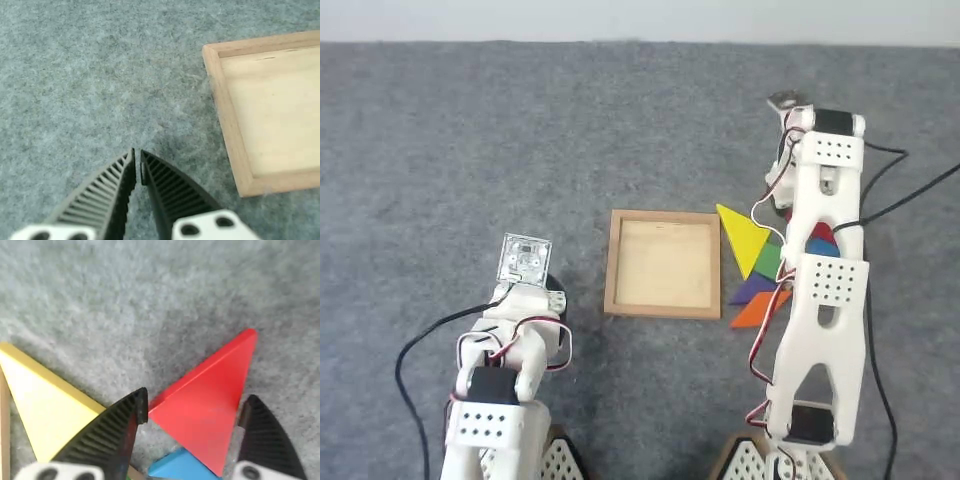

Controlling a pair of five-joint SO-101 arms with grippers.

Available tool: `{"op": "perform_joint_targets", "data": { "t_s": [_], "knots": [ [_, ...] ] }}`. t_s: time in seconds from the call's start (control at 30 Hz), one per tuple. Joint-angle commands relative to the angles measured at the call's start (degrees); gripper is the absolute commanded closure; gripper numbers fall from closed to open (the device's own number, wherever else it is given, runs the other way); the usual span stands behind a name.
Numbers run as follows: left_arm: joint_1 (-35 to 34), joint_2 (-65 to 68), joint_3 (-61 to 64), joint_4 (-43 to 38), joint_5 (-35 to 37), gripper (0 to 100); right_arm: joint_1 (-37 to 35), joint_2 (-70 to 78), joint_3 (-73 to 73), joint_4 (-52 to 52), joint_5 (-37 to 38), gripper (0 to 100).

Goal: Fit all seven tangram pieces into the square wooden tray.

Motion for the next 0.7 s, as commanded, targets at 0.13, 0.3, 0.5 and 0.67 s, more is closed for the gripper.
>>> {"op": "perform_joint_targets", "data": {
  "t_s": [0.13,0.3,0.5,0.67],
  "knots": [
    [-0.2,-0.8,-0.5,0.4,0.3,98,-1.7,-5.9,-0.9,2.6,-1.3,71.5],
    [-0.2,-0.8,-0.5,0.4,0.3,98,0.3,-6.3,4.7,2.3,-0.5,63.5],
    [-0.2,-0.8,-0.5,0.4,0.3,98,0.4,-4.0,4.2,1.2,1.9,63.3],
    [-0.2,-0.8,-0.5,0.4,0.3,98,0.5,-1.2,4.2,-1.4,2.0,64.1]
  ]
}}
